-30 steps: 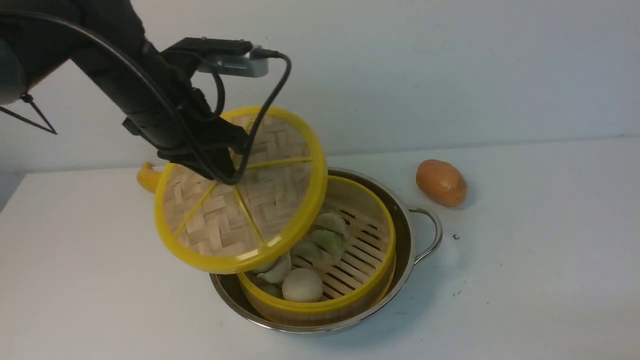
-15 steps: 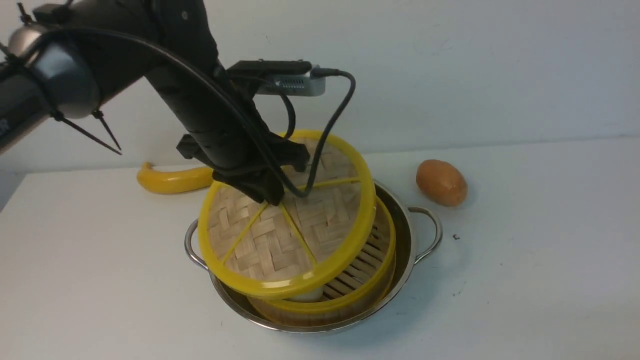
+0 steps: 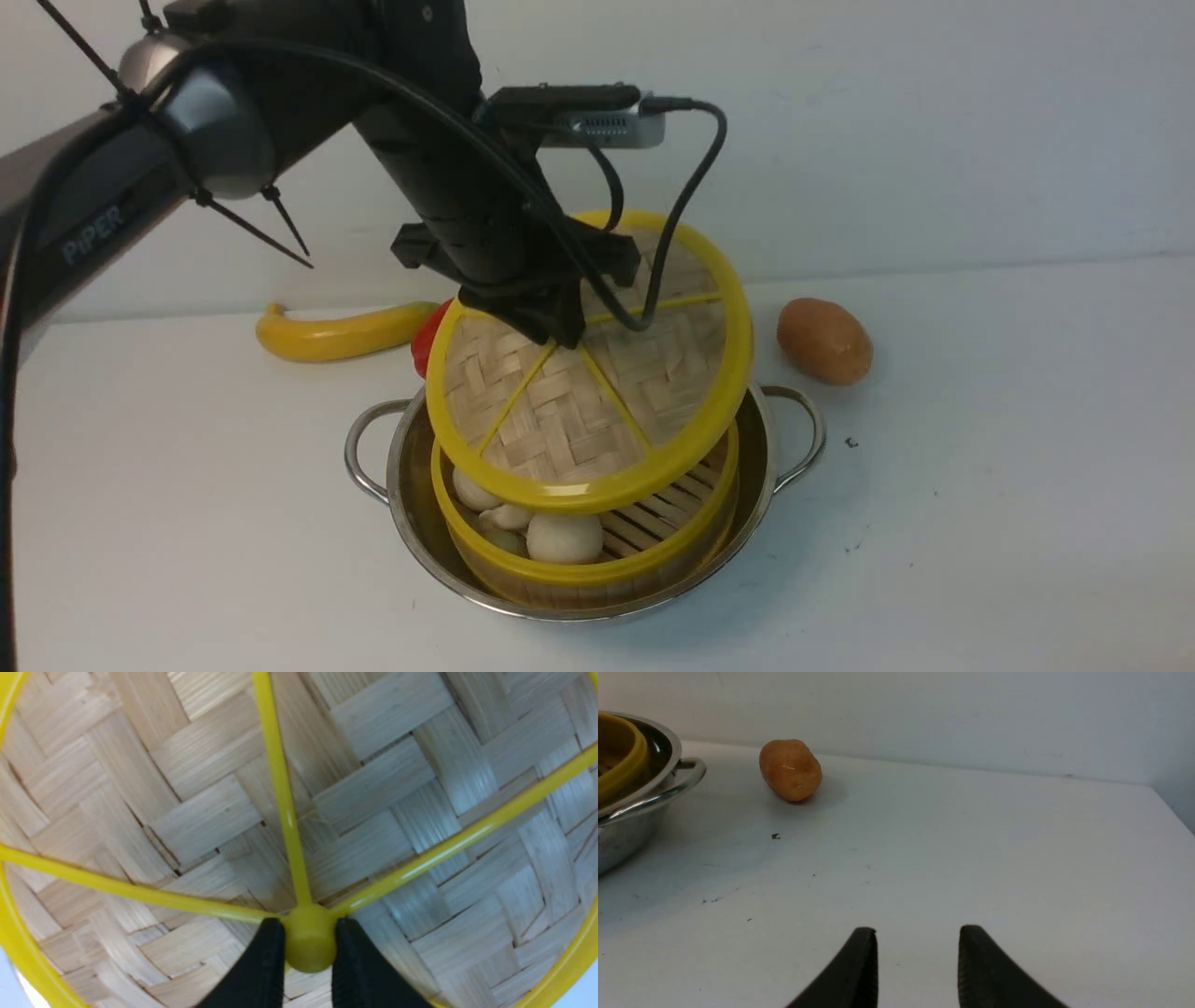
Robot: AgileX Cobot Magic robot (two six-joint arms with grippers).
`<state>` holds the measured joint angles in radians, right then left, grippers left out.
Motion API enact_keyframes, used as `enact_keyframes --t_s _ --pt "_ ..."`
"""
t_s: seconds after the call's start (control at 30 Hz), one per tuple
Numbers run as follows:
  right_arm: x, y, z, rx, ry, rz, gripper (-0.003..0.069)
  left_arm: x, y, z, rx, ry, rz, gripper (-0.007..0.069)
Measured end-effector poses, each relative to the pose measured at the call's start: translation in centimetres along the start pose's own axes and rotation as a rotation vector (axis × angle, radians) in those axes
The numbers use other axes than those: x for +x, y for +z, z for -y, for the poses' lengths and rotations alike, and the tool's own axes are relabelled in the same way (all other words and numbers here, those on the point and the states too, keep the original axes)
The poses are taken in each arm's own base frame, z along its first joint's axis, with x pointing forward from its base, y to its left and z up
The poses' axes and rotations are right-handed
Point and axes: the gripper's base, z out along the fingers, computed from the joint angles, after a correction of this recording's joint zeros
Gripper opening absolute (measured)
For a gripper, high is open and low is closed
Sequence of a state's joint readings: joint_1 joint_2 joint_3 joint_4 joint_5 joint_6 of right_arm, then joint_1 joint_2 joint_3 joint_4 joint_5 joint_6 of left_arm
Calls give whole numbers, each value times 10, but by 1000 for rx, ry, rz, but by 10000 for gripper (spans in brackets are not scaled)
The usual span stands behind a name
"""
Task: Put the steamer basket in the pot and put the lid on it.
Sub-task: Use the left arm to place the steamer lid on the steamer
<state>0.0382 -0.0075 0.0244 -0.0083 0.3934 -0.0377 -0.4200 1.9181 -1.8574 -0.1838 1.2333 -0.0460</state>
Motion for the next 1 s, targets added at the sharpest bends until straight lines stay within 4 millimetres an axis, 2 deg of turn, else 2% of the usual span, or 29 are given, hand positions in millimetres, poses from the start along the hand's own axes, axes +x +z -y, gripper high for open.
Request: enact_keyframes --t_s 0.43,0.63,0.77,1.0 --pt "0 0 0 0 0 0 238 1 0 -3 -43 47 -8 115" --pt "0 0 0 0 0 0 238 2 1 3 -46 182 -15 115" --pt "0 0 0 0 0 0 238 6 6 16 -106 354 -37 115" --pt "0 0 0 0 0 0 238 16 19 18 -86 446 -95 115"
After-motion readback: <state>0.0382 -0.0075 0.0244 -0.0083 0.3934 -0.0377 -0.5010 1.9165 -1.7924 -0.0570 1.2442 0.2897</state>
